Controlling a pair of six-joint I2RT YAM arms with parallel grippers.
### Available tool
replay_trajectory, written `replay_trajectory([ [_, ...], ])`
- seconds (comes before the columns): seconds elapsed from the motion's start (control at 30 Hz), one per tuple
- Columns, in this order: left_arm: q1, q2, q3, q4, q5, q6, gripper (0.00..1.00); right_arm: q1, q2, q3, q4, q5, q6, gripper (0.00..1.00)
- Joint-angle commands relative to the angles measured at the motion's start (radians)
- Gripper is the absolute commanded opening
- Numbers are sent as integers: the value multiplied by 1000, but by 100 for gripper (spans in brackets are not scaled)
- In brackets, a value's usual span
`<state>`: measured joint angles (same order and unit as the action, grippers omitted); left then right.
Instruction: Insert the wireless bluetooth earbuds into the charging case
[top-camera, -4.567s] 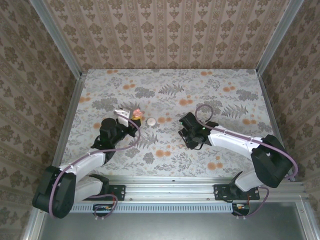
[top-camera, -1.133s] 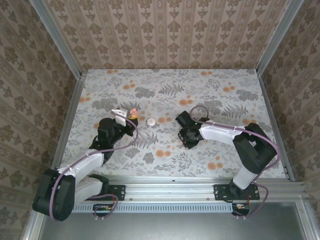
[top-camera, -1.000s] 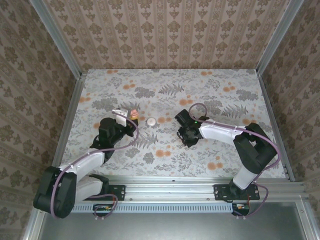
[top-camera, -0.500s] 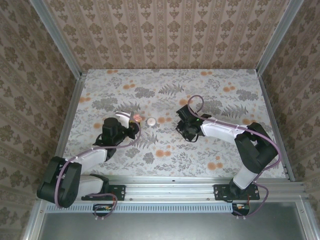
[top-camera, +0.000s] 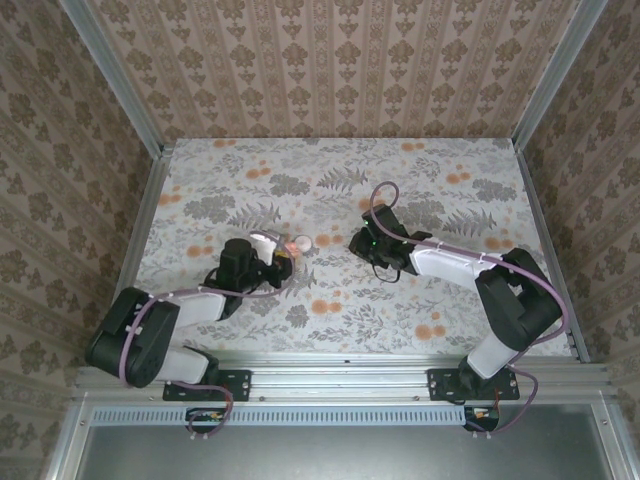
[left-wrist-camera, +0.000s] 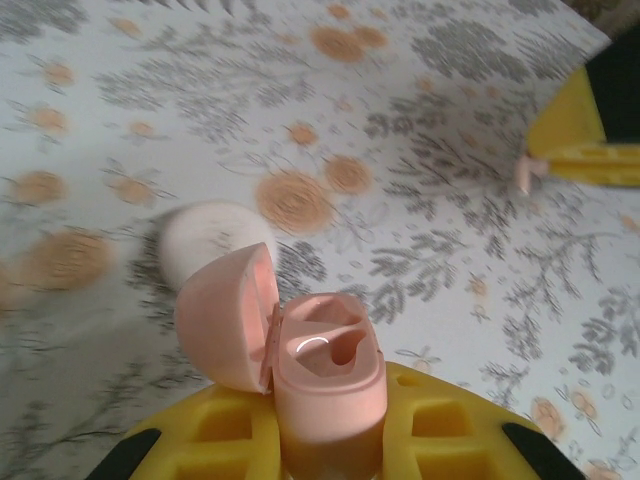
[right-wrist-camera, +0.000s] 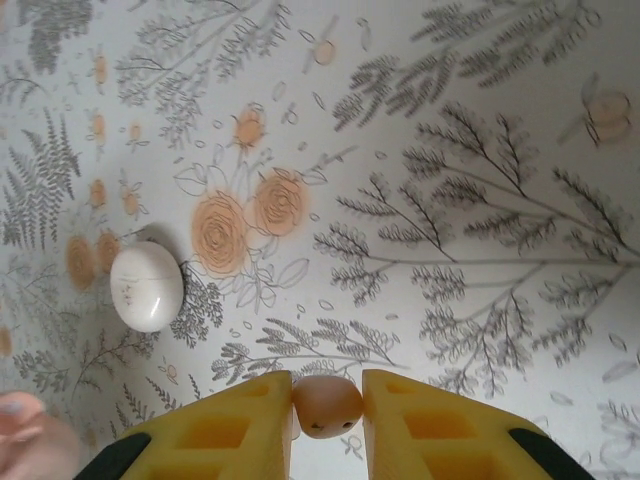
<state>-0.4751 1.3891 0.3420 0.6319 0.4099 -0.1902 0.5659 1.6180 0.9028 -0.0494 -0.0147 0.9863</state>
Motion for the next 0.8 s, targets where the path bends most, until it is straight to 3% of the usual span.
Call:
replay_trajectory([
  [0.0, -34, 41, 17, 62, 57, 12, 9, -13, -46, -36, 130, -41, -144, 25],
  [0.37, -91, 92, 81, 38, 149, 130, 9, -26, -136, -84, 232, -121, -398, 26],
  [0.63, -105, 104, 103, 57, 211, 144, 9, -23, -109, -84, 324, -267, -403, 28],
  [0.77, -118, 111, 115, 43, 174, 143, 9, -22, -99, -78, 311, -248, -427, 28],
])
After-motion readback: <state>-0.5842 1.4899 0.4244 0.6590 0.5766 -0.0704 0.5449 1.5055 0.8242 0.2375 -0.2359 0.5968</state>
